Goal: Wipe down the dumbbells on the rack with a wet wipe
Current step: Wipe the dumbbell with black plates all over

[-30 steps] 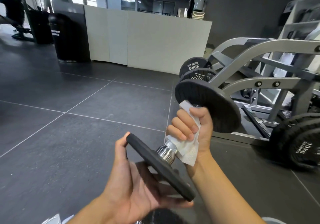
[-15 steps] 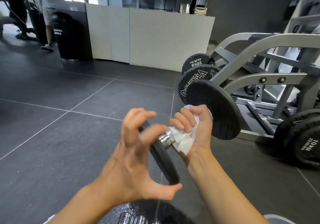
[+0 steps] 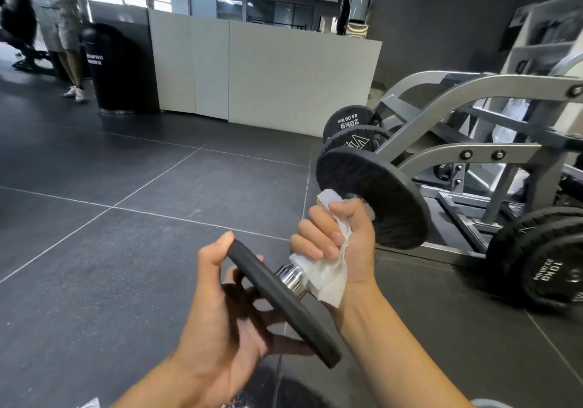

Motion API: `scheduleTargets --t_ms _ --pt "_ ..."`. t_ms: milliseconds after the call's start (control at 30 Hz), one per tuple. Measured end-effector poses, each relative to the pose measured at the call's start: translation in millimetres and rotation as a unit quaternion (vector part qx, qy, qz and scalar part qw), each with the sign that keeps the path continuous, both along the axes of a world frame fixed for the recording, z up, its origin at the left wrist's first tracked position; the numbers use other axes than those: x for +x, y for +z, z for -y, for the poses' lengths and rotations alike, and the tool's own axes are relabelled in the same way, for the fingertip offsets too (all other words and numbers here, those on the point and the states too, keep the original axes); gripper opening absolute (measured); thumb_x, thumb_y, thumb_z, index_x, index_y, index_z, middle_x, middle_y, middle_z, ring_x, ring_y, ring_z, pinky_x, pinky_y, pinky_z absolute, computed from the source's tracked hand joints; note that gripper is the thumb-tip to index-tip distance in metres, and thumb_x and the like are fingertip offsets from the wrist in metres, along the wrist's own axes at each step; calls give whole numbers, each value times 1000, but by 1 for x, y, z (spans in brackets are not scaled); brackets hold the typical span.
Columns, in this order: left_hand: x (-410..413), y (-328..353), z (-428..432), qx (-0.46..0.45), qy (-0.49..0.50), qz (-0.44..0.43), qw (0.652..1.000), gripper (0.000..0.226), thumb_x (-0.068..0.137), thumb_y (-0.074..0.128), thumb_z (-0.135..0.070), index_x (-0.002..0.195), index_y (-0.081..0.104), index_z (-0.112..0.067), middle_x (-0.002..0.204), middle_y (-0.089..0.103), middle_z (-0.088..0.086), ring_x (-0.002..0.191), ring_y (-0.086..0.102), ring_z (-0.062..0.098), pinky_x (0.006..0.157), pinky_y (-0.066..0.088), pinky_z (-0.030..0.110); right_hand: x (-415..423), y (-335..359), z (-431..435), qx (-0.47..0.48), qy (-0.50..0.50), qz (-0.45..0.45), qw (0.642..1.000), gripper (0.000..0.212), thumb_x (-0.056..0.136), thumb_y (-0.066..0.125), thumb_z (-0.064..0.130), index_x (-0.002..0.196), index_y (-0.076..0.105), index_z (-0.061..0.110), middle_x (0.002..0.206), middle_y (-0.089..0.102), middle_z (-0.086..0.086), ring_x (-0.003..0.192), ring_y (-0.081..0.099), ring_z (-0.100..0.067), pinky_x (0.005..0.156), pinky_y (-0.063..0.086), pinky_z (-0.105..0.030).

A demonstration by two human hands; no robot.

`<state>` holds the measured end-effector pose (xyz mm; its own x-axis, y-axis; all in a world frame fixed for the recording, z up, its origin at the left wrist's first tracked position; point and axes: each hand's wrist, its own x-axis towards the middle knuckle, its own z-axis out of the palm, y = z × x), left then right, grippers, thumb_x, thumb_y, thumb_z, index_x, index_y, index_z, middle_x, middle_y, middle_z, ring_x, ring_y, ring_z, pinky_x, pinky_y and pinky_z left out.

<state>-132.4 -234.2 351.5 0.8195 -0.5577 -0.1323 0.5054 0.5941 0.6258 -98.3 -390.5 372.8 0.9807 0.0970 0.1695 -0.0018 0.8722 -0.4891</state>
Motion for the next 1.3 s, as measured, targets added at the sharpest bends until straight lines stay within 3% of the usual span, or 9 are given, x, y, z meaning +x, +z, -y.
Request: scheduleTargets --t_ms 100,233,333,567,667,833,1000,1200,1300 --pt "2 -2 -4 193 179 328 907 82 48 79 -52 125 54 -41 122 59 -5 105 69 19 85 58 38 -1 1 -4 9 -60 -46 997 45 83 46 20 40 30 19 35 22 4 30 26 -10 37 27 -21" --pt "26 -27 -11 343 305 765 451 90 53 93 -55 126 49 -26 138 42 16 136 45 42 114 40 52 -1 -1 -8 4 -100 -78 992 43 81 49 19 43 28 20 38 20 4 34 23 -11 40 27 -21" --pt "33 -32 -3 351 352 822 277 60 71 85 -54 118 54 -31 132 45 9 133 42 46 100 39 79 0 1 -9 -5 -119 -89 989 43 83 47 18 44 27 20 40 19 4 35 21 -11 40 27 -21" --pt "15 1 -13 265 144 400 866 94 43 88 -51 128 48 -48 131 51 -6 106 63 5 86 56 34 -2 -3 -4 22 -65 -59 996 42 76 45 18 37 31 19 34 24 4 30 27 -10 41 27 -21" --pt "12 9 -7 85 -2 76 993 50 64 74 -65 97 75 -28 95 68 9 75 72 22 63 59 51 -2 -8 -4 41 4 0 999 41 76 47 20 36 37 16 33 30 1 32 28 -13 42 29 -22" --pt "15 1 -10 -17 -170 -100 980 115 68 60 -90 131 67 7 125 64 33 102 68 49 101 38 80 0 -5 -7 26 34 41 998 40 73 58 18 40 36 18 36 25 2 36 23 -13 42 29 -22" --pt "9 6 -2 128 117 194 965 53 65 76 -64 108 65 -34 99 69 -9 85 69 14 69 60 52 3 -1 -10 24 -50 -42 998 42 74 51 23 37 32 20 32 24 4 29 24 -9 37 25 -19" --pt "31 -15 -16 336 289 771 457 89 59 90 -58 130 46 -27 143 36 13 141 37 46 112 39 56 7 0 -16 6 -134 -106 985 39 72 52 20 42 27 21 37 19 4 33 20 -12 38 26 -21" --pt "32 -16 -12 332 310 804 384 77 62 88 -57 125 53 -29 144 38 7 139 39 48 106 39 67 8 0 -15 1 -144 -134 980 41 76 46 17 41 26 21 37 17 4 34 19 -12 37 25 -20"
